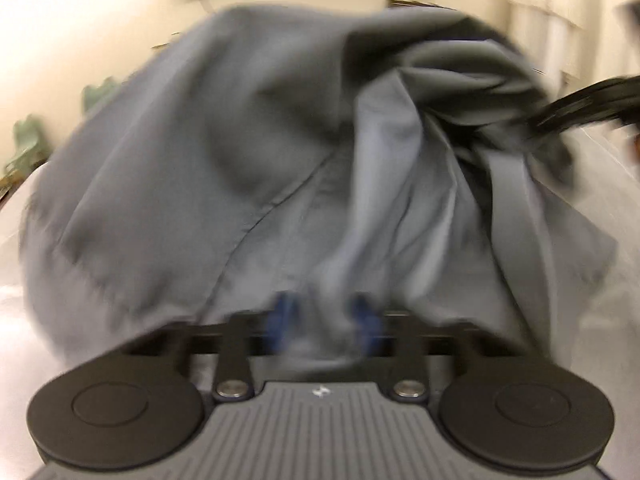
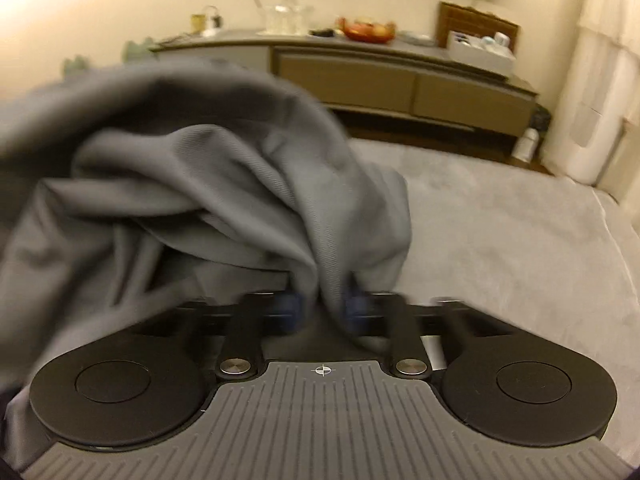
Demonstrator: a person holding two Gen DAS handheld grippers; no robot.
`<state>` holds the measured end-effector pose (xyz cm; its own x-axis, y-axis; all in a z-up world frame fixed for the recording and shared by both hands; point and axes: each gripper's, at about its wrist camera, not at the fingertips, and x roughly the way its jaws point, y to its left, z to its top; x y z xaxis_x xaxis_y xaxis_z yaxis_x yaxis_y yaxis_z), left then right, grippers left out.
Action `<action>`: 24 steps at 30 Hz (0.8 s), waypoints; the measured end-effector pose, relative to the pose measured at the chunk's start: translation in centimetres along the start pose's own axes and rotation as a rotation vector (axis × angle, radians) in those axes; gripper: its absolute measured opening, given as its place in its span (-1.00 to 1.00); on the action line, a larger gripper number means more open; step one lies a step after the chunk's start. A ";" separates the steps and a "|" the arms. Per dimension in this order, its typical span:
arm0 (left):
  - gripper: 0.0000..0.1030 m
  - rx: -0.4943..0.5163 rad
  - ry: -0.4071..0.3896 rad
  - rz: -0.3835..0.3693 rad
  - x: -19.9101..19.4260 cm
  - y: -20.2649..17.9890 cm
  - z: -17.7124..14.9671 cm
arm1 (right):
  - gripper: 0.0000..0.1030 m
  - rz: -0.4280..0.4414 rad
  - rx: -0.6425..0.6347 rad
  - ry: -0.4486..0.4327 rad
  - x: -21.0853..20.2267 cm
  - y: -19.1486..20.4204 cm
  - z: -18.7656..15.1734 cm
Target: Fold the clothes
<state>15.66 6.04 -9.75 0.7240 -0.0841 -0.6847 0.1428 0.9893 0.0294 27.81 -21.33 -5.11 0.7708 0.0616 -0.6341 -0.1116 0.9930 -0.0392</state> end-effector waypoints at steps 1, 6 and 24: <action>-0.76 -0.029 -0.007 0.006 -0.5 1.1 0.2 | -0.80 0.004 -0.003 -0.078 -2.7 -0.3 1.1; -0.82 -0.107 -0.087 0.033 -5.6 5.4 0.3 | -0.82 -0.012 -0.055 -0.432 -17.6 0.4 3.2; 0.79 0.089 -0.124 0.092 -6.1 0.3 -3.0 | 0.65 0.225 -0.110 -0.057 -11.4 7.3 -11.0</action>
<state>9.30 7.21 -7.77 0.8135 -0.0133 -0.5814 0.1273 0.9795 0.1558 11.29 -15.87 -6.69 0.7527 0.2882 -0.5920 -0.3495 0.9369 0.0118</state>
